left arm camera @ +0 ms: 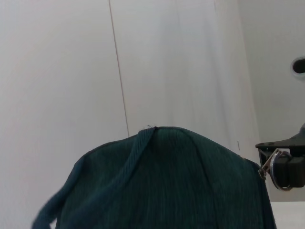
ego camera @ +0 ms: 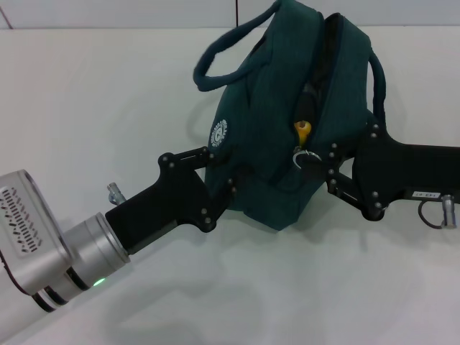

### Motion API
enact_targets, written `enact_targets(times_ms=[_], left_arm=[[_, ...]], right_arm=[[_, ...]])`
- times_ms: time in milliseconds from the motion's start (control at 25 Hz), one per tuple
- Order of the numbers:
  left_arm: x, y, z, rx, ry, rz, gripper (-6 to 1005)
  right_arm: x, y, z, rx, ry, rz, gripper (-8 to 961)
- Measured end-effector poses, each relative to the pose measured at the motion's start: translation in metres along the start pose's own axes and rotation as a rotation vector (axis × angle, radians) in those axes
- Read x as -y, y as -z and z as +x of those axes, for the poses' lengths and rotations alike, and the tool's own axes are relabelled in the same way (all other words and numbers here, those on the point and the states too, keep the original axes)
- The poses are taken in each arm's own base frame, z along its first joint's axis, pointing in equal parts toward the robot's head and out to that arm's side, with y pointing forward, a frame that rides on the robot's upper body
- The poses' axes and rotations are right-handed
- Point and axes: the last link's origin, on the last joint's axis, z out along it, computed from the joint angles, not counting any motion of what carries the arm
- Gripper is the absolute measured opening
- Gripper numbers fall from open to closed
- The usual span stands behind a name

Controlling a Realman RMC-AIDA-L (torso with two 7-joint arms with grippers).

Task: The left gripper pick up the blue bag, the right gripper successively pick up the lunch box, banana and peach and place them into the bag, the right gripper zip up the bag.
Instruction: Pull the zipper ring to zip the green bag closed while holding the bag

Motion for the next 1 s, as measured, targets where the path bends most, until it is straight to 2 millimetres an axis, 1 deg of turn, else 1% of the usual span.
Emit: enact_targets(times_ms=[120, 440, 720, 1000], left_arm=[[0.000, -0.001, 0.000, -0.001, -0.010, -0.003, 409], [-0.003, -0.001, 0.000, 0.005, -0.063, -0.031, 143], [-0.007, -0.004, -0.001, 0.013, -0.081, -0.079, 90], [-0.007, -0.004, -0.004, 0.036, -0.083, -0.080, 73]], right_arm=[[0.000, 0.001, 0.000, 0.000, 0.002, 0.002, 22], [0.002, 0.002, -0.001, 0.005, 0.010, 0.013, 21], [0.005, 0.004, -0.005, 0.033, 0.024, 0.036, 21], [0.006, 0.016, -0.010, 0.128, 0.062, 0.140, 21]])
